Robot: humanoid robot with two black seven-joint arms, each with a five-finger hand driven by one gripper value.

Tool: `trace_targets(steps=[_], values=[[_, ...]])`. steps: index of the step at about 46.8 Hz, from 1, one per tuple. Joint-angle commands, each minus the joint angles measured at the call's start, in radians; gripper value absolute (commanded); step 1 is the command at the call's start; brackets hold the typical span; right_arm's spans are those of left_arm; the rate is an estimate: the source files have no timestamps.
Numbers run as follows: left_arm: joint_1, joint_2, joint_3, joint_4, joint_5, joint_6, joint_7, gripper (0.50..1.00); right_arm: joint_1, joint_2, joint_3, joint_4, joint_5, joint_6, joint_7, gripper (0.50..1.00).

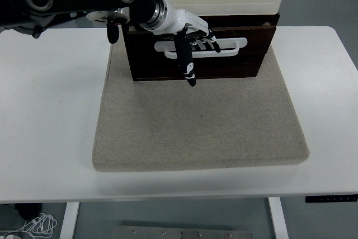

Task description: Open the drawer under the combination cabinet

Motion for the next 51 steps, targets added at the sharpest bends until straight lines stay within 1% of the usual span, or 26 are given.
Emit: trace_targets(steps=[1,6,12,27,41,51], values=[[-0.002,0.003,-0.001,-0.002,0.000,-0.009,0.000,1.000,0.000,0.000,0.000,0.000,0.000,0.000,0.000,0.926],[-0.005,0.008,-0.002,-0.002,0.000,-0.031,0.000,1.000,0.000,0.000,0.000,0.000,0.000,0.000,0.000,0.926],[-0.013,0.009,-0.004,-0.002,0.000,-0.041,0.000,1.000,0.000,0.000,0.000,0.000,0.000,0.000,0.000,0.926],[-0.025,0.022,-0.008,-0.002,-0.002,-0.123,0.000,1.000,0.001,0.000,0.000,0.000,0.000,0.000,0.000,0.926],[-0.033,0.029,-0.008,-0.004,-0.008,-0.158,0.000,1.000,0.000,0.000,0.000,0.000,0.000,0.000,0.000,0.926],[-0.034,0.029,-0.014,-0.016,-0.008,-0.166,0.000,1.000,0.000,0.000,0.000,0.000,0.000,0.000,0.000,0.926]])
